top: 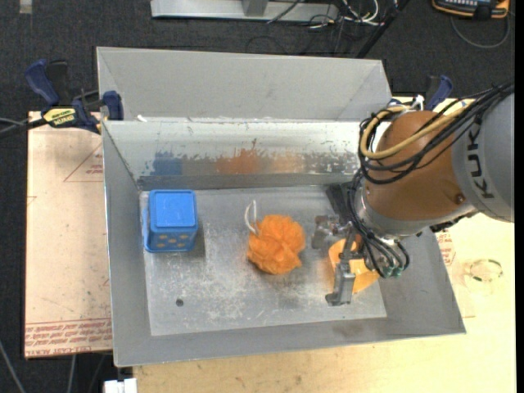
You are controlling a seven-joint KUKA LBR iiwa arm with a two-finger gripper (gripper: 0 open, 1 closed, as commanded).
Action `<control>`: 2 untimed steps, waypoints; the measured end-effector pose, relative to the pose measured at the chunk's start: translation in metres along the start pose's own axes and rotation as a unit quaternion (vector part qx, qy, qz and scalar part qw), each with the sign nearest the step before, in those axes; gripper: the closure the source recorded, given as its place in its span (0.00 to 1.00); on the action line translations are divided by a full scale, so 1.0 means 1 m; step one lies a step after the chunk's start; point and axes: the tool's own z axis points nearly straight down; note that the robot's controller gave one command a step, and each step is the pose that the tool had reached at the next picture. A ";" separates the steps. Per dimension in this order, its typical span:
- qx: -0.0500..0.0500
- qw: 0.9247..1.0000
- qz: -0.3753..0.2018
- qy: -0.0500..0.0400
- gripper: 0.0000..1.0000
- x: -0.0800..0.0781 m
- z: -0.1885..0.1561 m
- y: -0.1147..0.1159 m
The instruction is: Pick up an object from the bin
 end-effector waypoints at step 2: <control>0.001 0.999 -0.037 -0.007 0.00 -0.009 0.015 0.003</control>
Offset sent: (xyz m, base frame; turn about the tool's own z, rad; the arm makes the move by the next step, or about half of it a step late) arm 0.0169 0.0114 -0.0677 -0.2294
